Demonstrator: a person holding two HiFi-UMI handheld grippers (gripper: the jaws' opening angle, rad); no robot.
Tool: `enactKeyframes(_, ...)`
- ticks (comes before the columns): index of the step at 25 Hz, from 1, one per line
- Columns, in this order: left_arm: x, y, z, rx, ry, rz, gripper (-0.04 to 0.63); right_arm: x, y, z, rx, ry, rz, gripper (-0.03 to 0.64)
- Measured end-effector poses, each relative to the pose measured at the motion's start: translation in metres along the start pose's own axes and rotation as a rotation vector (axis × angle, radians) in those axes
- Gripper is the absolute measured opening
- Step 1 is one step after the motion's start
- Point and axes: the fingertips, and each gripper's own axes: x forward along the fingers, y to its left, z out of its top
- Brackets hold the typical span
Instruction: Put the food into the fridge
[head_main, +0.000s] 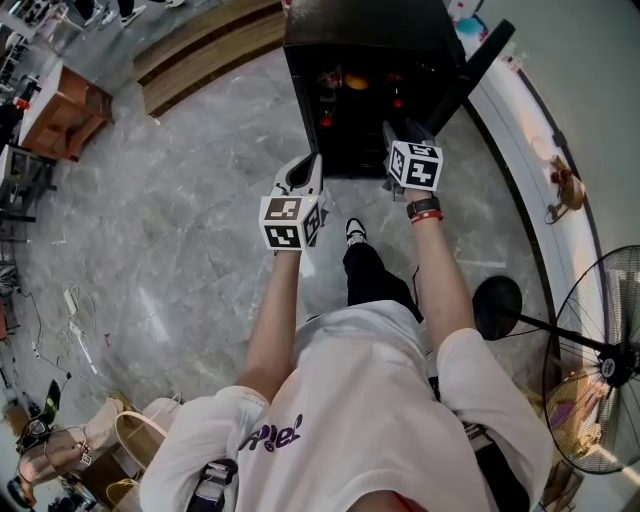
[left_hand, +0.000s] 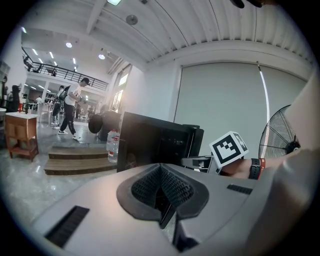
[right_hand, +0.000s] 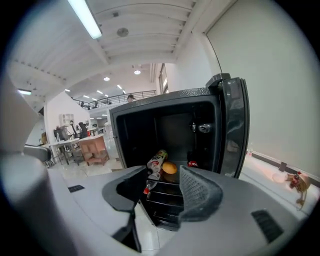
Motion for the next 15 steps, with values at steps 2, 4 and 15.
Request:
enactKeyframes(2,-0.009,-0.005,-0.001,0.004,0.003,-0.004,0.017,-0.012,0.004,0.000,0.000,-0.006,0.001,0.206)
enactKeyframes(4,-0.019,-0.009,0.001,0.004,-0.002,-0.007,0.018,-0.025,0.010,0.002,0.002,-0.016,0.001,0.202)
enactKeyframes(15,-0.060,-0.023,0.009,0.042,-0.028,-0.010,0.017,-0.081,0.028,0.000,0.014,-0.054,0.003,0.175)
